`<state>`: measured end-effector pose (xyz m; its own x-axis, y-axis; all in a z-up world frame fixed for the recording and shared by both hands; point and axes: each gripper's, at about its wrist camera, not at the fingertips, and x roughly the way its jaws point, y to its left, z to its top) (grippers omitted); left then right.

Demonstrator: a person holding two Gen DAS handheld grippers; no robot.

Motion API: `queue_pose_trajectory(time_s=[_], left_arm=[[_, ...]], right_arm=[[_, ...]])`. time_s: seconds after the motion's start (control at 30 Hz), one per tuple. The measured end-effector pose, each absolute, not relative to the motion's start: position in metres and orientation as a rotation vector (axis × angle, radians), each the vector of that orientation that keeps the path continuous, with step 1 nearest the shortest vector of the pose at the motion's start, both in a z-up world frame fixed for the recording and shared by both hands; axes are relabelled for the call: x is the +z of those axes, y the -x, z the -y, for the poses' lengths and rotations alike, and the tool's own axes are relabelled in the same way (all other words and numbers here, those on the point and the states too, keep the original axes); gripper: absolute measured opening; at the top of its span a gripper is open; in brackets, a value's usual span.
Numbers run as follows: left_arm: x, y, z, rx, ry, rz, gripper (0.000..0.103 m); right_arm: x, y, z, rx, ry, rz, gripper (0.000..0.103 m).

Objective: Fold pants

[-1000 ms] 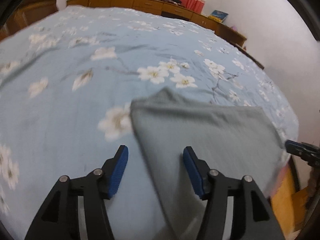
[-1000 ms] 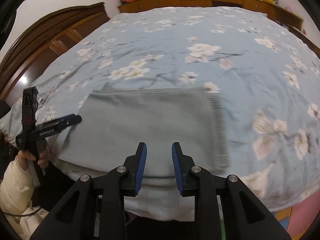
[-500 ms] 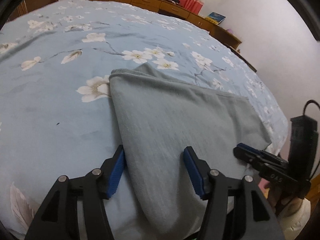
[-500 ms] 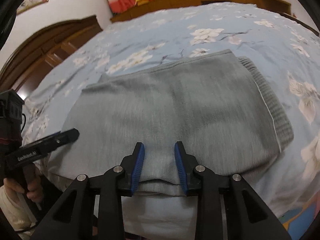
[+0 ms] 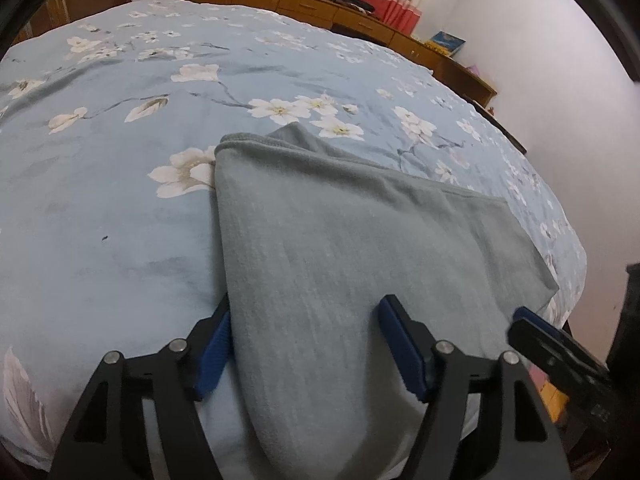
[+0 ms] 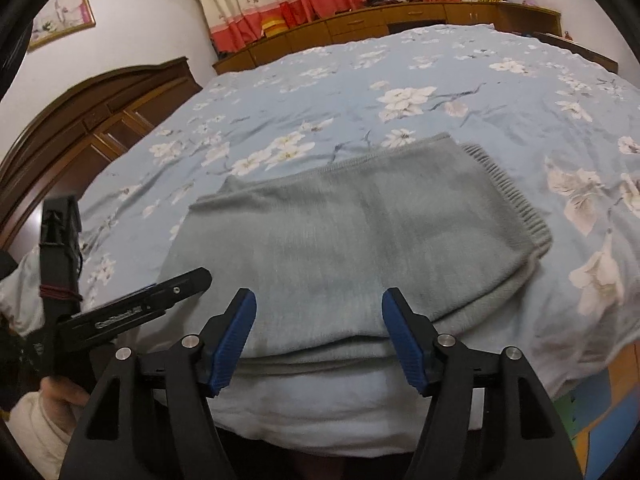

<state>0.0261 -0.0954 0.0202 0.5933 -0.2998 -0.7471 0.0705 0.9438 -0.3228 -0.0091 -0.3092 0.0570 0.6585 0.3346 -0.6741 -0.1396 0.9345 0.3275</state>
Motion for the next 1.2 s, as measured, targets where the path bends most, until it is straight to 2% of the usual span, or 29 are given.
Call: queue_pose_trajectory(time_s=[0.03, 0.1, 0.17, 0.2, 0.27, 0.67, 0.9, 1.2], left_arm=[[0.021, -0.025, 0.094, -0.212, 0.284, -0.906, 0.064], [0.022, -0.024, 0.091, -0.205, 0.304, -0.896, 0.044], [0.025, -0.023, 0.085, -0.210, 0.331, -0.886, 0.029], [0.027, -0.022, 0.083, -0.219, 0.348, -0.884, 0.023], [0.034, -0.021, 0.080, -0.234, 0.369, -0.877, 0.019], [0.100, -0.013, 0.102, -0.307, 0.257, -0.816, 0.017], [0.135, -0.027, 0.147, -0.367, 0.140, -0.841, 0.017], [0.138, -0.054, 0.229, -0.462, 0.033, -0.898, 0.017]], right_arm=[[0.059, 0.011, 0.311, 0.271, -0.262, -0.804, 0.067], [0.063, 0.014, 0.316, 0.268, -0.271, -0.793, 0.067], [0.065, 0.017, 0.321, 0.262, -0.283, -0.784, 0.067], [0.067, 0.019, 0.324, 0.258, -0.291, -0.781, 0.067], [0.070, 0.023, 0.330, 0.264, -0.314, -0.774, 0.067], [0.093, 0.030, 0.361, 0.219, -0.330, -0.761, 0.067], [0.105, 0.031, 0.380, 0.215, -0.351, -0.738, 0.067], [0.105, 0.025, 0.406, 0.179, -0.353, -0.743, 0.067]])
